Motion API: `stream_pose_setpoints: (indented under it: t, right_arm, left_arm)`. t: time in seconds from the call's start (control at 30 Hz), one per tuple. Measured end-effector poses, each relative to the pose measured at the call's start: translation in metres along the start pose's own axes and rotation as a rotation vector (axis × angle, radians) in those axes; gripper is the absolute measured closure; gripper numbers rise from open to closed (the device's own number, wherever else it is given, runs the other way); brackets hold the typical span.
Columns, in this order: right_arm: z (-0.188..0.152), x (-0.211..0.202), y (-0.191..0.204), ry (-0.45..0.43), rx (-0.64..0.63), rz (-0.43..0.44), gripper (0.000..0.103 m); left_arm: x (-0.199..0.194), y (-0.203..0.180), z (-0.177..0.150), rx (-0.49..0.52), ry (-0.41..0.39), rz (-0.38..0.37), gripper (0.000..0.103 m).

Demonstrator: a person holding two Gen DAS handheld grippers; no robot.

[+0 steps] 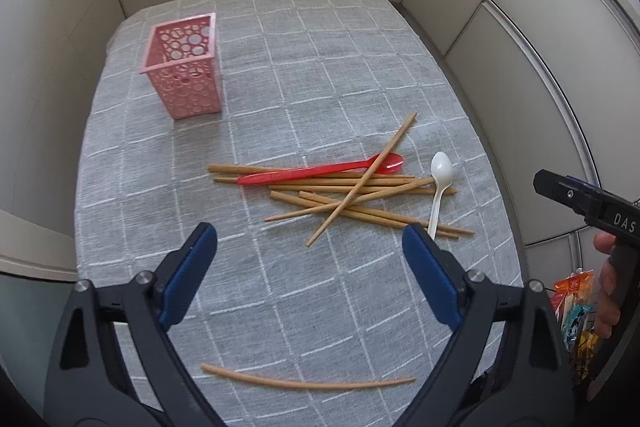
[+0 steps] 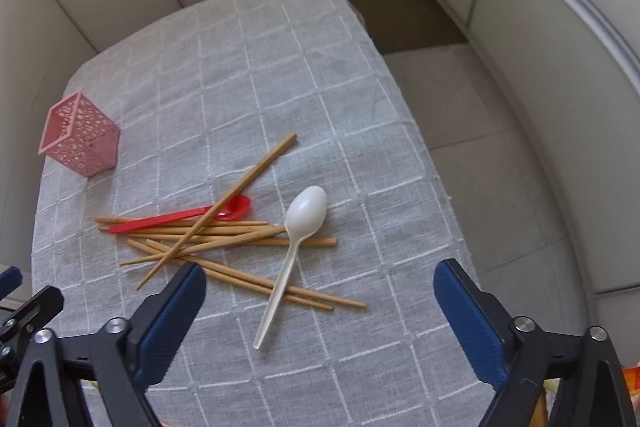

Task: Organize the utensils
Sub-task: 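Lower the left tool onto the chopstick pile and close on one chopstick, then close the right tool on a chopstick in the pile while the left tool holds its chopstick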

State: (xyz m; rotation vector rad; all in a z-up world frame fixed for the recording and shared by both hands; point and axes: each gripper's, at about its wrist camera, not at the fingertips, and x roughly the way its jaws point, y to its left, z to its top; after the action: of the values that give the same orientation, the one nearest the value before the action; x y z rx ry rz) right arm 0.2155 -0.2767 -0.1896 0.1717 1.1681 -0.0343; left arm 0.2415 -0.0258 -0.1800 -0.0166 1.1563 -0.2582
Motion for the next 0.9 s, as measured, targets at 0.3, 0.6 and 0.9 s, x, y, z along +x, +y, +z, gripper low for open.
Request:
stream_pose_setpoints:
  t: [0.3, 0.6, 0.9]
  right_arm:
    - [0.016, 0.049, -0.043, 0.121, 0.142, 0.074, 0.024]
    - [0.009, 0.067, -0.071, 0.166, 0.193, 0.053, 0.025]
    - [0.010, 0.086, -0.071, 0.219, 0.215, 0.099, 0.025]
  left_arm:
    - [0.080, -0.061, 0.051, 0.136, 0.062, -0.105, 0.047]
    - [0.164, -0.119, 0.091, 0.244, 0.105, -0.127, 0.066]
    - [0.194, -0.126, 0.098, 0.235, 0.112, -0.090, 0.090]
